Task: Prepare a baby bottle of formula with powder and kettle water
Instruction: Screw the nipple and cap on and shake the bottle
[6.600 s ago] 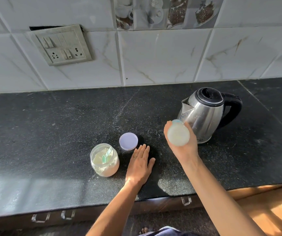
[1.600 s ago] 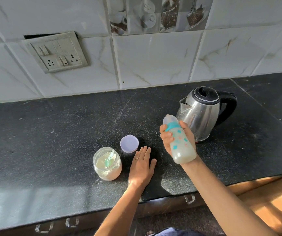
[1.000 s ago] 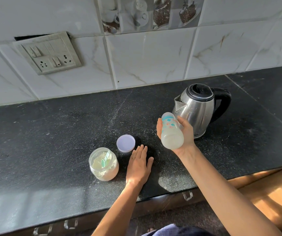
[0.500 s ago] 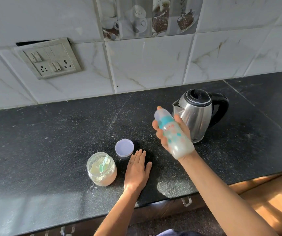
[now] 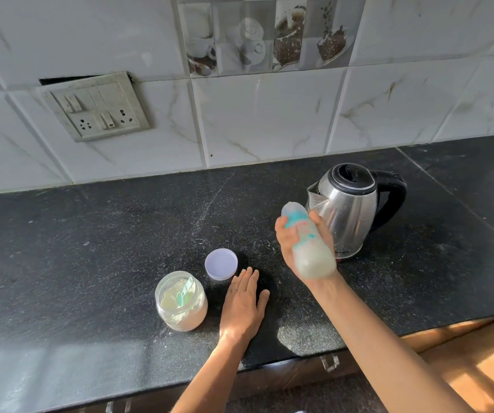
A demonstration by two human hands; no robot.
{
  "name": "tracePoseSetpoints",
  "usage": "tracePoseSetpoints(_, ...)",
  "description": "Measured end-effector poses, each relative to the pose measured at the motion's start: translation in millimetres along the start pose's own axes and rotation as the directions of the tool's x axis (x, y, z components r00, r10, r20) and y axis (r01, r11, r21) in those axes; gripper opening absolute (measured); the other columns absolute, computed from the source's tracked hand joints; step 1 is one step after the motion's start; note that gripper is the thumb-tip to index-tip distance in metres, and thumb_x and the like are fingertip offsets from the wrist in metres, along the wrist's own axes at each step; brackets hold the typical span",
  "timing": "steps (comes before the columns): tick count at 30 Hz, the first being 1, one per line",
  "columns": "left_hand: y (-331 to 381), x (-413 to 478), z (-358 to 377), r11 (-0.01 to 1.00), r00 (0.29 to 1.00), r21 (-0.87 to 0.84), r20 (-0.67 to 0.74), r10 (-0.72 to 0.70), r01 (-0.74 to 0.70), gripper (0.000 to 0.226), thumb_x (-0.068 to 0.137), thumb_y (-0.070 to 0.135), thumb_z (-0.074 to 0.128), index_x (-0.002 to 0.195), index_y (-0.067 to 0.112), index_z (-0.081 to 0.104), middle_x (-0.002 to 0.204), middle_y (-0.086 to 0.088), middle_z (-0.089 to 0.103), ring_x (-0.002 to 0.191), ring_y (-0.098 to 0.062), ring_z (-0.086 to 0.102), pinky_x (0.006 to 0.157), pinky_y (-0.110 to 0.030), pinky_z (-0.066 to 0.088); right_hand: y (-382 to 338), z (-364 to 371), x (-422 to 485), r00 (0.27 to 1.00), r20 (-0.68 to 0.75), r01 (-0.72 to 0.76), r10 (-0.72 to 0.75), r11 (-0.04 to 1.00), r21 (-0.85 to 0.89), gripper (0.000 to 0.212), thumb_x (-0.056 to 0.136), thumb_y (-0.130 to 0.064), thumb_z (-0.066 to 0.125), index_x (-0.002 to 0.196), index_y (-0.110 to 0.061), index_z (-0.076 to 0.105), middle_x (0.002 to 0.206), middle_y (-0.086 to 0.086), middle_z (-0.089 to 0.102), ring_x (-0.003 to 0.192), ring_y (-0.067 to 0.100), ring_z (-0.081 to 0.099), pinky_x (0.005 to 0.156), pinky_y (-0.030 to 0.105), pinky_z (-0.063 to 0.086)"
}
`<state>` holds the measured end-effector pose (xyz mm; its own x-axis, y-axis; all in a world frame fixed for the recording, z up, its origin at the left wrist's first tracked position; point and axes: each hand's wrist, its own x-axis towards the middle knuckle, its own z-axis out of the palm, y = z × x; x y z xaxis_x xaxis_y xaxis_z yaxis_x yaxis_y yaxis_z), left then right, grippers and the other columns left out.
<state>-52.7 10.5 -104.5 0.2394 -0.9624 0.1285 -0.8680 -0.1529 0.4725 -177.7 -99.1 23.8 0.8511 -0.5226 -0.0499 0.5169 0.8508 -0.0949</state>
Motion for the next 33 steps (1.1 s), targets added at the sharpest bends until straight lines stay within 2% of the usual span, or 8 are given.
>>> tracePoseSetpoints(4, 0, 1, 0, 1.000, 1.000, 0.014, 0.000, -0.003, 0.003, 0.071, 0.091, 0.055, 0.014, 0.147, 0.017, 0.033, 0.154, 0.001, 0.029, 0.144, -0.009, 0.014, 0.114, -0.018, -0.006, 8, 7, -2, 0.997, -0.026, 0.058, -0.069, 0.953, -0.297, 0.052, 0.081, -0.022, 0.069, 0.125, -0.011, 0.043, 0.099, 0.017, 0.057, 0.068, 0.025, 0.060, 0.057, 0.035, 0.056)
tracePoseSetpoints(8, 0, 0, -1, 1.000, 1.000, 0.018, 0.008, -0.005, 0.005, 0.072, 0.090, 0.056, 0.012, 0.147, 0.016, 0.032, 0.155, 0.001, 0.028, 0.144, -0.008, 0.013, 0.114, -0.018, -0.007, 8, 1, 0, 0.999, -0.016, 0.040, -0.040, 0.999, 0.012, 0.056, 0.071, -0.017, 0.079, 0.115, 0.000, 0.050, 0.095, 0.018, 0.060, 0.068, 0.028, 0.064, 0.058, 0.039, 0.057)
tracePoseSetpoints(12, 0, 1, 0, 1.000, 1.000, 0.022, 0.009, -0.007, 0.006, 0.070, 0.091, 0.055, 0.014, 0.147, 0.017, 0.032, 0.155, 0.001, 0.028, 0.144, -0.008, 0.013, 0.113, -0.017, -0.008, 14, 6, 0, 0.995, -0.034, 0.087, -0.093, 0.984, -0.155, 0.051, 0.080, -0.023, 0.072, 0.119, -0.009, 0.042, 0.095, 0.018, 0.059, 0.069, 0.026, 0.062, 0.060, 0.036, 0.057)
tracePoseSetpoints(16, 1, 0, -1, 0.999, 1.000, 0.038, 0.015, 0.000, -0.001, 0.070, 0.091, 0.055, 0.012, 0.148, 0.017, 0.031, 0.155, 0.002, 0.027, 0.145, -0.008, 0.012, 0.113, -0.017, -0.009, 5, -4, -3, 0.998, -0.030, 0.046, -0.047, 0.998, -0.042, 0.055, 0.072, -0.021, 0.080, 0.111, 0.000, 0.048, 0.096, 0.015, 0.060, 0.070, 0.026, 0.065, 0.060, 0.038, 0.058)
tracePoseSetpoints(20, 1, 1, -1, 1.000, 1.000, 0.026, 0.009, -0.001, 0.001, 0.070, 0.092, 0.054, 0.014, 0.147, 0.016, 0.032, 0.155, 0.001, 0.028, 0.145, -0.009, 0.013, 0.113, -0.017, -0.008, 16, 8, -4, 0.988, -0.121, 0.055, -0.096, 0.951, -0.305, 0.049, 0.076, -0.025, 0.075, 0.110, -0.005, 0.046, 0.097, 0.014, 0.057, 0.067, 0.023, 0.060, 0.058, 0.032, 0.055)
tracePoseSetpoints(23, 1, 1, -1, 0.999, 1.000, 0.036, 0.010, -0.002, 0.002, 0.064, 0.096, 0.051, 0.019, 0.147, 0.016, 0.031, 0.155, 0.001, 0.028, 0.145, -0.010, 0.013, 0.113, -0.017, -0.009, 14, 5, -8, 0.982, -0.135, 0.114, -0.132, 0.984, -0.135, 0.073, 0.053, -0.020, 0.090, 0.112, -0.003, 0.050, 0.094, 0.012, 0.062, 0.068, 0.024, 0.065, 0.057, 0.034, 0.057)
tracePoseSetpoints(27, 1, 1, -2, 1.000, 1.000, 0.009, 0.010, -0.003, 0.003, 0.070, 0.091, 0.055, 0.015, 0.146, 0.016, 0.033, 0.154, 0.000, 0.029, 0.144, -0.010, 0.015, 0.113, -0.017, -0.007, 14, 10, -13, 0.998, -0.033, 0.053, -0.063, 0.970, -0.239, 0.040, 0.089, -0.030, 0.059, 0.118, -0.004, 0.052, 0.101, 0.015, 0.055, 0.072, 0.024, 0.059, 0.062, 0.030, 0.053)
tracePoseSetpoints(33, 1, 0, -1, 1.000, 1.000, 0.015, 0.019, -0.010, 0.010, 0.073, 0.089, 0.056, 0.011, 0.147, 0.017, 0.032, 0.155, 0.002, 0.027, 0.144, -0.008, 0.013, 0.112, -0.016, -0.010, 4, 18, -15, 0.996, -0.075, 0.041, -0.040, 0.999, 0.017, 0.050, 0.072, -0.017, 0.078, 0.110, 0.002, 0.052, 0.095, 0.016, 0.061, 0.070, 0.028, 0.064, 0.060, 0.038, 0.057)
